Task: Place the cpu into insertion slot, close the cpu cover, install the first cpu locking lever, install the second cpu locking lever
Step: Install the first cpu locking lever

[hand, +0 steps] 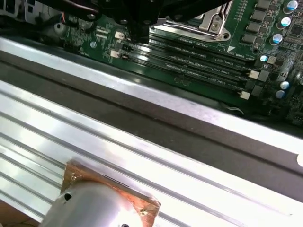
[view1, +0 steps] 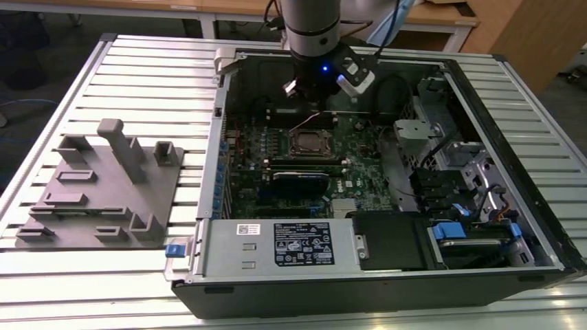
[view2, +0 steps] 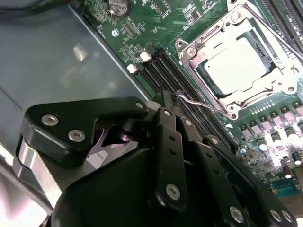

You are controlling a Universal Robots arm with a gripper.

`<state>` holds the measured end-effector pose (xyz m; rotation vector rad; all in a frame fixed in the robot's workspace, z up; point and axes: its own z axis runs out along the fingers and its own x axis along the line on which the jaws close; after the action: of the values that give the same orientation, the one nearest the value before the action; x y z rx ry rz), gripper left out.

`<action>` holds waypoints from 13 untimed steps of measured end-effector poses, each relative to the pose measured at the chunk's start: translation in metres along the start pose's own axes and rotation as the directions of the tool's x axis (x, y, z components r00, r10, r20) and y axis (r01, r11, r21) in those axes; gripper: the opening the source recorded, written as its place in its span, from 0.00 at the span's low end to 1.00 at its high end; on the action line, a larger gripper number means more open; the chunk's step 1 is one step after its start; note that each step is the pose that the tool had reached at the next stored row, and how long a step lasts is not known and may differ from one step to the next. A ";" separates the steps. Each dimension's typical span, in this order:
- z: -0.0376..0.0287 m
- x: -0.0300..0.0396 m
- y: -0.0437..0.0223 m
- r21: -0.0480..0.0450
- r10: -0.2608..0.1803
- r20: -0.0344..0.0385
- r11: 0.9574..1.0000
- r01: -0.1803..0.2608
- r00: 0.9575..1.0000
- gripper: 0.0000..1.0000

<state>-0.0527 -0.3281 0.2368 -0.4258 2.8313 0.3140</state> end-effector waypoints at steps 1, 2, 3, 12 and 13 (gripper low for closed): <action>-0.0001 -0.0001 0.0000 0.003 0.010 0.002 1.000 -0.010 1.000 0.11; -0.0001 -0.0001 0.0000 0.008 0.022 0.004 1.000 -0.022 1.000 0.11; -0.0002 -0.0001 0.0000 0.013 0.034 0.006 0.999 -0.035 0.999 0.11; -0.0002 -0.0001 0.0000 0.061 0.137 0.025 0.988 -0.138 0.990 0.11; -0.0002 -0.0001 0.0000 0.069 0.147 0.026 0.987 -0.149 0.989 0.11</action>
<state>-0.0527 -0.3281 0.2370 -0.1970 2.8490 0.2444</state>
